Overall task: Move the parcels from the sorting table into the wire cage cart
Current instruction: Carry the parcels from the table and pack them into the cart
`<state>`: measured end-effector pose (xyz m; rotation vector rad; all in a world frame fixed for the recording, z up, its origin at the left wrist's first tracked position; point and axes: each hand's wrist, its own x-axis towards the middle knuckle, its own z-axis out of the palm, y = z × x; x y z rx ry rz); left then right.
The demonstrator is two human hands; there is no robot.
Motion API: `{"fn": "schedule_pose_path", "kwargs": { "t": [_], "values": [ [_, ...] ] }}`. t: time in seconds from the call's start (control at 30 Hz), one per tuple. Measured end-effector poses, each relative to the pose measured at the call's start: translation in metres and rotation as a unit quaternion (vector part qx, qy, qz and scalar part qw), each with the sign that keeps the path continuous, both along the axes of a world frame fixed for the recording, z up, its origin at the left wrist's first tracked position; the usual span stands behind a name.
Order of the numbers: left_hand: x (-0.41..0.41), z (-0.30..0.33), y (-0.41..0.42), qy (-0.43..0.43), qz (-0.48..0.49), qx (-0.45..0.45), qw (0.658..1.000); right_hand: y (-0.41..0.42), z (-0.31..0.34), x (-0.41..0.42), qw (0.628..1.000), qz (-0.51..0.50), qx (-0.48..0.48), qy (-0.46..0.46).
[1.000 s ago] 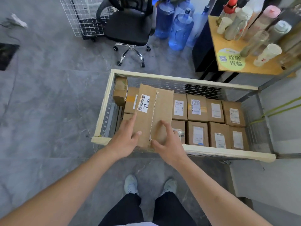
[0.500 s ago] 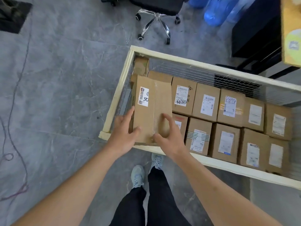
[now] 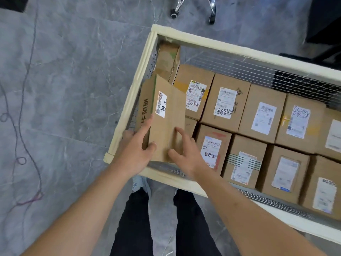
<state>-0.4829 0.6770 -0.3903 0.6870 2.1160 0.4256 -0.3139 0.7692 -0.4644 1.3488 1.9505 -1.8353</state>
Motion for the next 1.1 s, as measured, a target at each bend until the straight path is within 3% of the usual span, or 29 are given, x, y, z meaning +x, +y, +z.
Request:
{"fn": "schedule_pose_path", "kwargs": {
  "t": [0.2,0.3,0.43,0.6,1.1],
  "values": [
    [0.005,-0.020,0.003,0.146,-0.082,-0.059,0.984,0.005,-0.050,-0.021,0.994,-0.014,0.099,-0.043],
    [0.006,-0.033,0.000,0.205,-0.110,-0.079,0.969,0.004,-0.083,-0.030,0.977,0.113,0.132,-0.120],
    [0.006,-0.046,-0.003,0.268,-0.141,-0.095,0.948,-0.002,-0.125,-0.039,0.920,0.283,0.182,-0.200],
    [0.011,-0.057,-0.003,0.320,-0.175,-0.131,0.922,-0.009,-0.146,-0.031,0.880,0.344,0.209,-0.251],
    [0.010,-0.076,-0.010,0.291,-0.196,-0.155,0.924,0.005,-0.138,-0.022,0.855,0.385,0.197,-0.286]
  ]
}}
